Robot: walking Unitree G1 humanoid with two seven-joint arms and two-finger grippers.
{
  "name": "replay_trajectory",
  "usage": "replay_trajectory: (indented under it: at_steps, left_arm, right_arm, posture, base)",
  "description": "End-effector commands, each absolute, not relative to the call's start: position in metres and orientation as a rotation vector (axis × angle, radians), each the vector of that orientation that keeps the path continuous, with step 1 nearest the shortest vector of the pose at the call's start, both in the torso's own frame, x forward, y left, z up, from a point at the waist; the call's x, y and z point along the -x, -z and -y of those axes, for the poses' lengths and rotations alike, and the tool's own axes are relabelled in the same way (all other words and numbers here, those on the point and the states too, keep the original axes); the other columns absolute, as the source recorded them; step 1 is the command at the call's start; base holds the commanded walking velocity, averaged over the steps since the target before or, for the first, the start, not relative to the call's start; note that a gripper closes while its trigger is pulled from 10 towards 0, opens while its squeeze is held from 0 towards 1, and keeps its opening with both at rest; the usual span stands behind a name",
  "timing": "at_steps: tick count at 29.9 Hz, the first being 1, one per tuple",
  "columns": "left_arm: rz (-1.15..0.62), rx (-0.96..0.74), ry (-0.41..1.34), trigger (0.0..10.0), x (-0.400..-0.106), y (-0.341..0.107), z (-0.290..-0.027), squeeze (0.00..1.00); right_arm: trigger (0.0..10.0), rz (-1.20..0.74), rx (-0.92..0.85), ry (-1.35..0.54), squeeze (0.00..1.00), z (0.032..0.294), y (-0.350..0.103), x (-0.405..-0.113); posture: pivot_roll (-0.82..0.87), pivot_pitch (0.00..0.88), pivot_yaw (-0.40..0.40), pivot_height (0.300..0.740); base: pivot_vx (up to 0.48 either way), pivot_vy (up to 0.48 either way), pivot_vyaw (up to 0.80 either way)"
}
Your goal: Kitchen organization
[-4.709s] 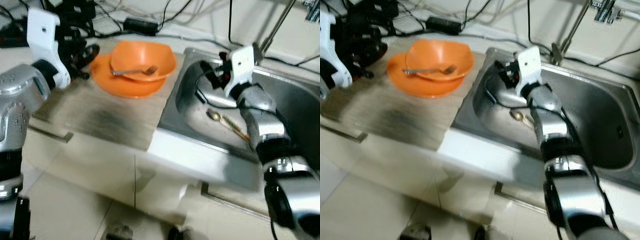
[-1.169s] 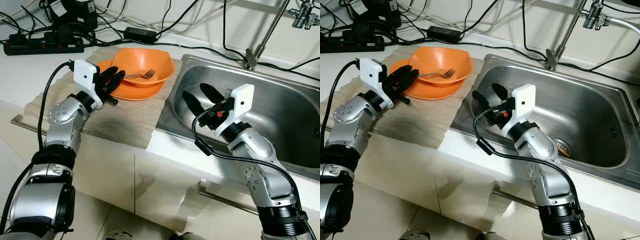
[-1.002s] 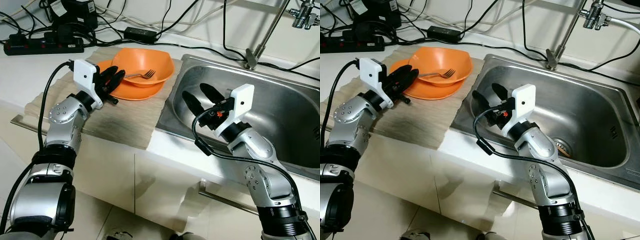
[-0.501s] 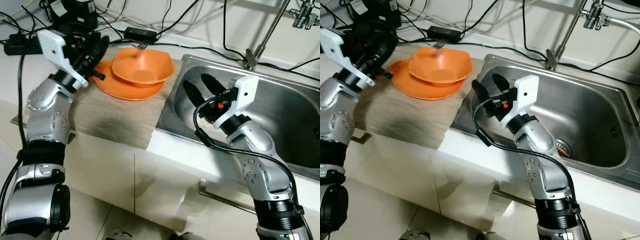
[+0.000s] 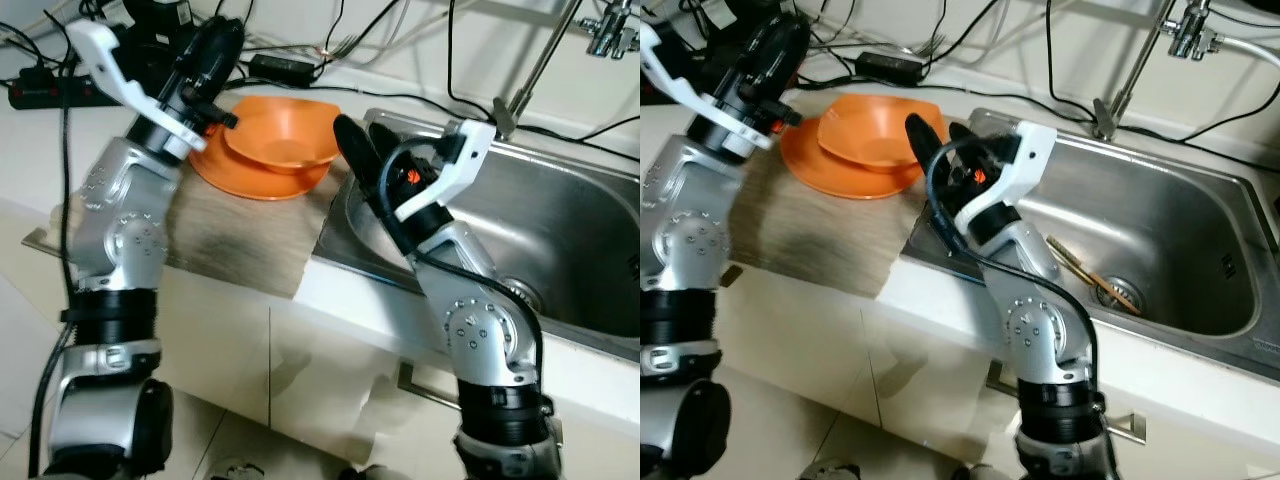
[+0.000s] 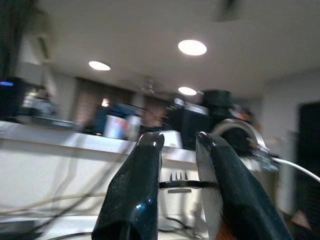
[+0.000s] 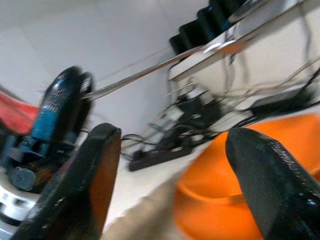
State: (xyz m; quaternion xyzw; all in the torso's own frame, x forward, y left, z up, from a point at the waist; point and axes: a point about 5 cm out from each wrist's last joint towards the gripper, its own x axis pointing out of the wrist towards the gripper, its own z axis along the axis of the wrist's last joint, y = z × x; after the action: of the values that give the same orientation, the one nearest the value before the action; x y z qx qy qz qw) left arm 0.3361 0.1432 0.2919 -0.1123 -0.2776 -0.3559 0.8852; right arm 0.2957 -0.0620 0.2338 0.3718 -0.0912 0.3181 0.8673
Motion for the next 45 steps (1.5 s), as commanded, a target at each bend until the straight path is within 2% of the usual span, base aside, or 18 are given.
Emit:
replay_trajectory:
  at_steps: [1, 5, 16, 17, 18, 20, 21, 27, 28, 45]
  left_arm:
    - [0.566, 0.233, 0.793, 0.0, -0.330, -0.292, -0.127, 0.00]
    - [0.560, 0.239, 0.837, 0.0, -0.326, -0.292, -0.114, 0.00]
    - [0.536, 0.261, 0.910, 0.0, -0.313, -0.287, -0.098, 0.00]
    - [0.525, 0.268, 0.945, 0.0, -0.309, -0.285, -0.092, 0.00]
    - [0.525, 0.268, 0.945, 0.0, -0.309, -0.285, -0.092, 0.00]
    - [0.516, 0.285, 0.965, 0.0, -0.306, -0.283, -0.089, 0.00]
    - [0.513, 0.293, 0.976, 0.0, -0.304, -0.282, -0.087, 0.00]
    - [0.497, 0.325, 1.001, 0.0, -0.300, -0.281, -0.082, 0.00]
    - [0.501, 0.328, 0.987, 0.0, -0.301, -0.281, -0.083, 0.00]
    - [0.481, 0.335, 1.020, 0.0, -0.296, -0.280, -0.081, 0.00]
  right_arm:
    - [10.0, 0.203, -0.918, -0.655, 1.00, 0.065, -0.246, -0.298]
    - [10.0, 0.187, -1.045, -0.648, 1.00, 0.068, -0.251, -0.302]
    - [10.0, 0.188, -1.199, -0.667, 1.00, 0.076, -0.262, -0.304]
    - [10.0, 0.186, -1.230, -0.677, 0.84, 0.077, -0.263, -0.305]
    - [10.0, 0.186, -1.230, -0.677, 0.84, 0.077, -0.263, -0.305]
    - [10.0, 0.185, -1.252, -0.683, 0.47, 0.077, -0.264, -0.306]
    - [10.0, 0.184, -1.262, -0.684, 0.00, 0.078, -0.264, -0.306]
    - [10.0, 0.177, -1.268, -0.661, 0.00, 0.082, -0.264, -0.310]
    - [0.0, 0.181, -1.271, -0.660, 0.00, 0.082, -0.264, -0.310]
    - [0.0, 0.211, -1.304, -0.633, 0.00, 0.090, -0.265, -0.312]
  posture:
    - [0.01, 0.026, -0.059, 0.740]
    - [0.01, 0.021, -0.059, 0.740]
    - [0.01, 0.003, -0.058, 0.740]
    - [0.01, 0.000, -0.059, 0.740]
    - [0.01, 0.000, -0.059, 0.740]
    - [0.01, 0.000, -0.059, 0.740]
    - [0.01, 0.000, -0.059, 0.740]
    - [0.01, 0.000, -0.064, 0.740]
    - [0.01, 0.000, -0.066, 0.740]
    - [0.00, 0.000, -0.061, 0.740]
  base:
    - [0.000, 0.000, 0.00]
    - [0.000, 0.000, 0.00]
    - [0.000, 0.000, 0.00]
    - [0.000, 0.000, 0.00]
    - [0.000, 0.000, 0.00]
    - [0.000, 0.000, 0.00]
    - [0.000, 0.000, 0.00]
    - [0.000, 0.000, 0.00]
    - [0.000, 0.000, 0.00]
    - [0.000, 0.000, 0.00]
